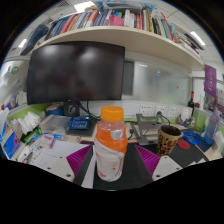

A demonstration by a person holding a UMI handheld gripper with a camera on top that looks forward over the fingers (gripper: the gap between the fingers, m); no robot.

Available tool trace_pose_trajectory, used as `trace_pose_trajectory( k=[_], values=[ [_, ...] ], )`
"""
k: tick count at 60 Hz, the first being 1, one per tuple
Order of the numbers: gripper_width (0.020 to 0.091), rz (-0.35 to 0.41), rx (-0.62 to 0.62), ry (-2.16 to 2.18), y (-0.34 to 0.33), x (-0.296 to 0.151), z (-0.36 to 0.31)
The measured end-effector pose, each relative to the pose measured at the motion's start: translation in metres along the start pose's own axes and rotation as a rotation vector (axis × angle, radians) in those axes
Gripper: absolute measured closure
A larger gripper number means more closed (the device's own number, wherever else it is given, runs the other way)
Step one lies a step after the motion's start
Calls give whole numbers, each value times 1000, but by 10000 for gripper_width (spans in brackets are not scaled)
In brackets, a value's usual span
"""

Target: Pour water

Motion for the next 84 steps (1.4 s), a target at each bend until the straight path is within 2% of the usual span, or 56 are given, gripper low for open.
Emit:
trace_pose_trajectory(
  k=[3,11,16,24,28,33,41,53,68,84],
  values=[
    [289,-2,-2,1,9,2,-3],
    [505,57,-13,8,23,-2,-10],
    [541,84,-11,11,26,-4,-11],
    [657,96,0,13,28,-5,-8],
    [692,104,4,-2,30,-6,-8],
    [701,114,3,-10,32,-6,-8],
    [702,82,-6,39,34,-13,-5],
    [704,33,-74,446,38,-66,22],
    [704,-70,-312,1211,49,-124,56],
    [704,-147,-516,1919,65,-139,100]
  ],
)
Point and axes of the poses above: the point between the fingertips, and its own axes, seen from behind it with the camera up: z to the right, x down, y forward, the way the camera looks, the point moved 4 cm from there along -y, backward, against the way the camera looks, and after that the axes turned 4 degrees about x, right-handed, at the moved point
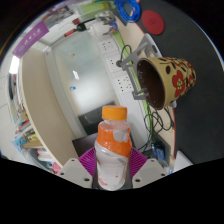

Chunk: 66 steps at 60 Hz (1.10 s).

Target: Pour water

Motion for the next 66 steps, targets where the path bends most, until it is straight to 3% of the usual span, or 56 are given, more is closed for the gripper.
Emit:
trace_pose_trajectory(
  k=[21,31,40,44,48,54,66],
  values=[
    [703,7,-68,425,-2,-41,8],
    [705,-43,-66,423,-2,-31,0],
    [703,-119,-40,193,-1,-9,-35],
    [705,-154,-17,-62,-2,2,-54],
    [696,-141,28,-412,-3,4,-75],
    [697,-50,60,-917,-7,-21,-106],
    [690,278,244,-1617,-29,-118,-149]
  ],
)
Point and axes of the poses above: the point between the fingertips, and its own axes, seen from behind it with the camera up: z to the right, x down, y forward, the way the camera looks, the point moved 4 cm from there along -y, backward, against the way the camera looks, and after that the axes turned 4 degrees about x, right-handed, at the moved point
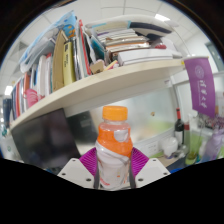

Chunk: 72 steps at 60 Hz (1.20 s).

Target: Pour water

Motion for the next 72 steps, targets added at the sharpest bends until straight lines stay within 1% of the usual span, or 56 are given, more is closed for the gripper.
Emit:
trace_pose_trajectory(
  k=[6,9,17,25,36,41,48,51,55,58,60,61,62,65,66,68,72],
  values=[
    [689,27,121,-193,6,14,52],
    [690,15,150,-257,9,28,72],
    [691,-50,165,-304,21,82,116],
    [691,-91,158,-298,33,130,143],
    [682,-96,187,-267,34,161,163],
    [675,-115,185,-268,30,177,163],
    [664,-54,187,-343,22,179,159],
    [654,-45,197,-337,22,178,160],
    [583,-48,208,-322,21,177,161],
    [544,-48,204,-323,23,177,160],
    [520,-62,208,-338,22,179,162],
    [496,-76,211,-343,23,181,163],
    [457,-95,218,-346,21,184,165],
    [242,-138,250,-347,15,189,170],
    [224,-143,259,-351,12,189,170],
    [250,-140,282,-364,2,186,172],
    [243,-135,328,-390,-23,179,171]
  ],
)
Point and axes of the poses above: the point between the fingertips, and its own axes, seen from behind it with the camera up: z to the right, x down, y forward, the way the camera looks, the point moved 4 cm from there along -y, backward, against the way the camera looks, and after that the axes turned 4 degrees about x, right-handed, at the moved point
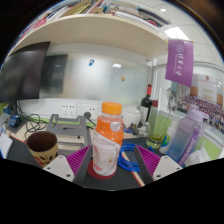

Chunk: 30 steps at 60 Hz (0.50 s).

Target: Pour water

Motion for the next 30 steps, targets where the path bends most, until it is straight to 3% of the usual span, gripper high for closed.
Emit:
trace_pose_trajectory(
  k=[18,30],
  values=[
    [245,-111,-86,47,-162,-34,-35],
    [240,-81,-104,82,-236,-81,-47]
  ],
)
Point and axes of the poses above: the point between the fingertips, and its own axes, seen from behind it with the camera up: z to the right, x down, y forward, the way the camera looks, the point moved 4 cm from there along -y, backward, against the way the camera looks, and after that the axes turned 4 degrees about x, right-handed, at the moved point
